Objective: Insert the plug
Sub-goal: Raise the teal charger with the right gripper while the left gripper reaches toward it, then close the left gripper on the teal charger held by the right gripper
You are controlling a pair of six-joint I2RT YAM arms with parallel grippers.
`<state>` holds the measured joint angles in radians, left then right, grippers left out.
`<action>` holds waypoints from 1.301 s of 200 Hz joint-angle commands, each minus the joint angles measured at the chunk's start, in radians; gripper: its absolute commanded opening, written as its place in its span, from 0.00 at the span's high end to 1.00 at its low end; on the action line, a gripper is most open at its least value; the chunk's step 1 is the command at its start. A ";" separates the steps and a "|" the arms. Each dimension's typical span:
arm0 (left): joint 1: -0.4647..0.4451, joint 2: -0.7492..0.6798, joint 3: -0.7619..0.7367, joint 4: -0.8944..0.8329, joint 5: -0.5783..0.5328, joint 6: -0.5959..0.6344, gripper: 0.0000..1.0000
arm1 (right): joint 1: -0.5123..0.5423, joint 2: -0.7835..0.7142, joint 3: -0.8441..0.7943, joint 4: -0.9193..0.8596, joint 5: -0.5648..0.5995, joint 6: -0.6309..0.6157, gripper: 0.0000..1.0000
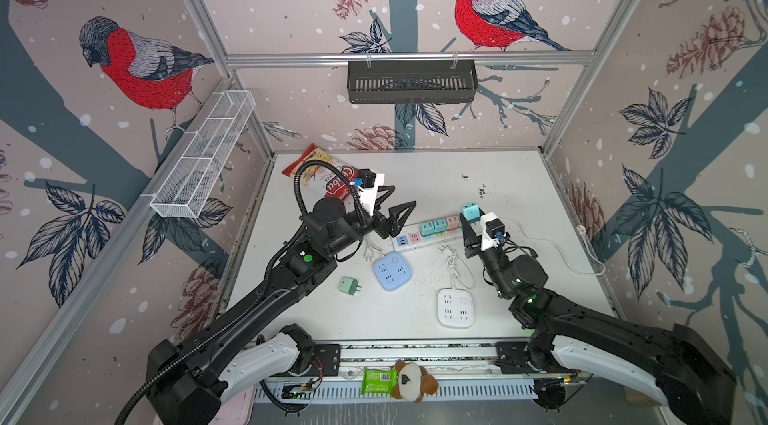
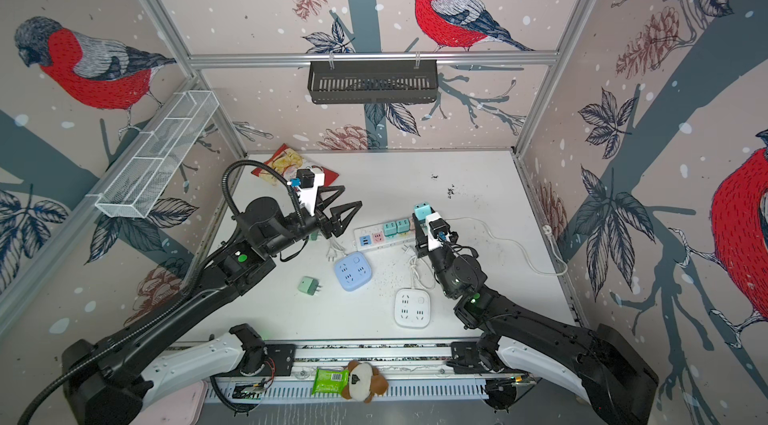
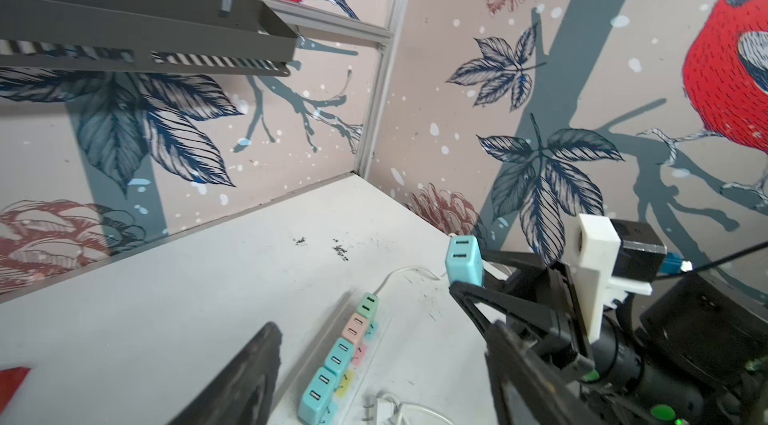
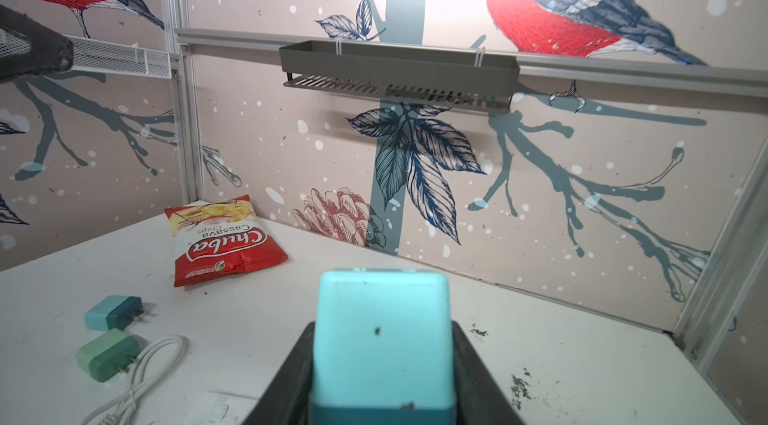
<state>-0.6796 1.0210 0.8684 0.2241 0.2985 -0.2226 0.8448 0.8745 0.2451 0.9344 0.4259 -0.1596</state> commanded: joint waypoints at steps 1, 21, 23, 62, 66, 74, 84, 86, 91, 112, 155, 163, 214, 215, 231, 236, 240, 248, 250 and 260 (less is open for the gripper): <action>-0.022 0.028 0.033 -0.023 0.082 0.050 0.26 | -0.006 -0.058 -0.035 0.066 -0.074 -0.038 0.99; -0.030 0.042 0.050 -0.046 0.097 0.061 0.26 | -0.013 -0.110 -0.052 0.053 -0.109 -0.043 0.99; -0.031 0.043 0.050 -0.046 0.098 0.061 0.26 | -0.013 -0.112 -0.053 0.051 -0.113 -0.042 0.99; -0.053 0.051 0.054 -0.048 0.107 0.067 0.26 | -0.016 -0.121 -0.067 0.057 -0.157 -0.056 0.99; -0.057 0.052 0.054 -0.048 0.105 0.069 0.26 | -0.016 -0.120 -0.068 0.058 -0.161 -0.057 0.99; -0.067 0.056 0.057 -0.049 0.097 0.076 0.26 | -0.016 -0.117 -0.069 0.058 -0.166 -0.059 0.99; -0.083 0.066 0.062 -0.055 0.084 0.085 0.26 | -0.016 -0.114 -0.068 0.058 -0.172 -0.061 0.99; -0.085 0.069 0.064 -0.056 0.079 0.087 0.26 | -0.017 -0.113 -0.068 0.058 -0.173 -0.061 0.99; -0.092 0.075 0.071 -0.065 0.070 0.090 0.26 | -0.016 -0.109 -0.070 0.062 -0.176 -0.060 0.99; -0.124 0.108 0.104 -0.100 0.059 0.112 0.28 | -0.016 -0.100 -0.062 0.050 -0.195 -0.065 0.99; -0.176 0.171 0.158 -0.143 0.037 0.152 0.30 | -0.016 -0.108 -0.069 0.049 -0.236 -0.068 0.99; -0.184 0.181 0.162 -0.143 0.037 0.156 0.30 | -0.015 -0.110 -0.068 0.048 -0.251 -0.071 0.99; -0.216 0.243 0.219 -0.204 0.034 0.186 0.31 | -0.013 -0.113 -0.070 0.058 -0.310 -0.075 0.99; -0.217 0.245 0.220 -0.204 0.033 0.186 0.31 | -0.013 -0.113 -0.069 0.058 -0.312 -0.074 0.99; -0.221 0.270 0.235 -0.217 0.021 0.187 0.31 | -0.011 -0.112 -0.073 0.058 -0.334 -0.071 0.99; -0.221 0.280 0.243 -0.222 0.016 0.184 0.32 | -0.010 -0.110 -0.074 0.059 -0.339 -0.072 0.99; -0.221 0.288 0.249 -0.226 0.013 0.180 0.32 | -0.008 -0.109 -0.076 0.064 -0.339 -0.073 0.99; -0.220 0.301 0.258 -0.233 0.008 0.169 0.34 | -0.005 -0.103 -0.079 0.075 -0.338 -0.075 0.99; -0.221 0.305 0.262 -0.234 0.007 0.166 0.35 | -0.004 -0.103 -0.079 0.077 -0.337 -0.076 0.99; -0.221 0.324 0.278 -0.245 0.008 0.152 0.37 | -0.001 -0.099 -0.079 0.082 -0.332 -0.081 0.99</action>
<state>-0.8993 1.3132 1.1122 0.0074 0.3210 -0.0540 0.8360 0.7685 0.1680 0.9463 0.1123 -0.2337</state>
